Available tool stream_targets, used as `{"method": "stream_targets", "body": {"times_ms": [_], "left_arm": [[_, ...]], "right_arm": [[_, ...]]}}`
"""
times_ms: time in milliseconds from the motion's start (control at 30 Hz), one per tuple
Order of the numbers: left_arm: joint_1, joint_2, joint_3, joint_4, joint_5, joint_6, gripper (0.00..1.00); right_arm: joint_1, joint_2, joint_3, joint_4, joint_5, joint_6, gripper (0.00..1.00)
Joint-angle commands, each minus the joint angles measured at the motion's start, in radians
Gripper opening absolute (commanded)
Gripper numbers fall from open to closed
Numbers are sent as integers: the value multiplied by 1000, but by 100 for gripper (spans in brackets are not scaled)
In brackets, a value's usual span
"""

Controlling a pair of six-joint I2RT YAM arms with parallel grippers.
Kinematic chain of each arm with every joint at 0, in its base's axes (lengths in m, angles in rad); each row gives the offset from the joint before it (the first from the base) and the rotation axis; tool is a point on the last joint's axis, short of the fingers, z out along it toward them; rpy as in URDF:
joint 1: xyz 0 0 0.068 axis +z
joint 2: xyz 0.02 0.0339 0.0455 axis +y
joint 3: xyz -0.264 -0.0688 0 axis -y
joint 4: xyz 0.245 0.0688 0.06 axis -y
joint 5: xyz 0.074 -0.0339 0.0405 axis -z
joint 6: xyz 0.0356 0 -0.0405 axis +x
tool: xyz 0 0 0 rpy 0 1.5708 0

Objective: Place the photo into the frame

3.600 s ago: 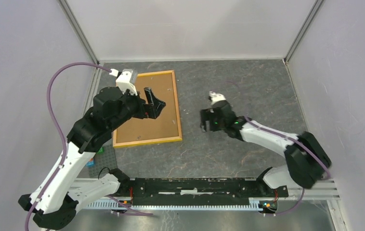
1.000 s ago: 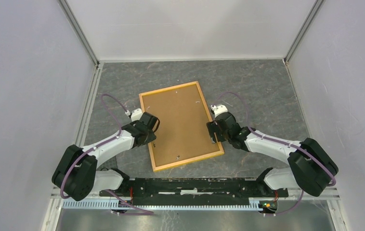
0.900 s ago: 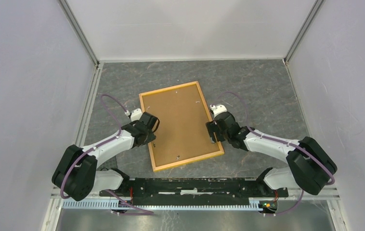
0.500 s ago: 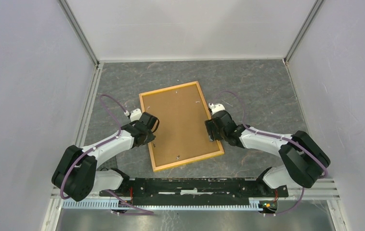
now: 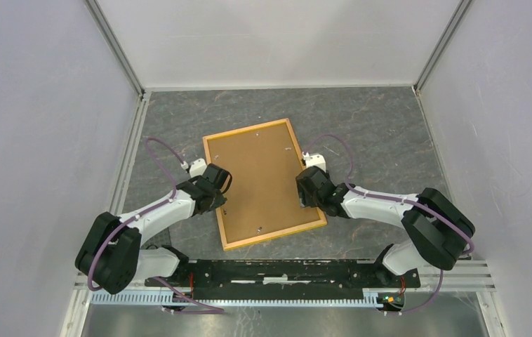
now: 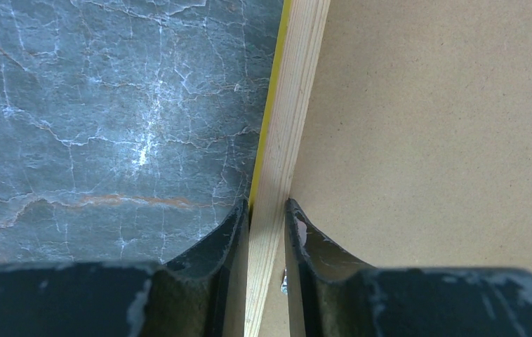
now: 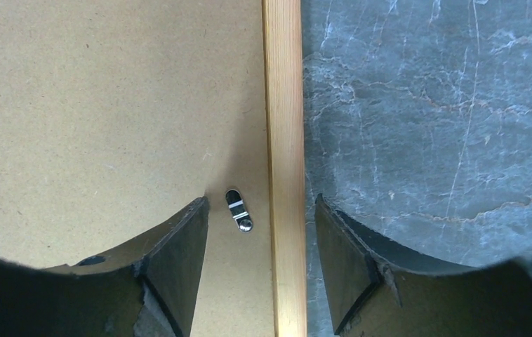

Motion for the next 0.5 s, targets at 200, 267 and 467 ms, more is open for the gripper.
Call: {"method": "stream_targets", "body": {"times_ms": [200, 267, 467], "left_arm": [[1, -18, -29, 41, 31, -66, 24], [1, -18, -32, 41, 33, -66, 24], [1, -30, -34, 41, 29, -64, 24]], "right_arm": [[16, -5, -28, -74, 88, 85, 52], [16, 7, -23, -62, 96, 86, 51], [20, 45, 29, -147, 124, 160, 28]]}}
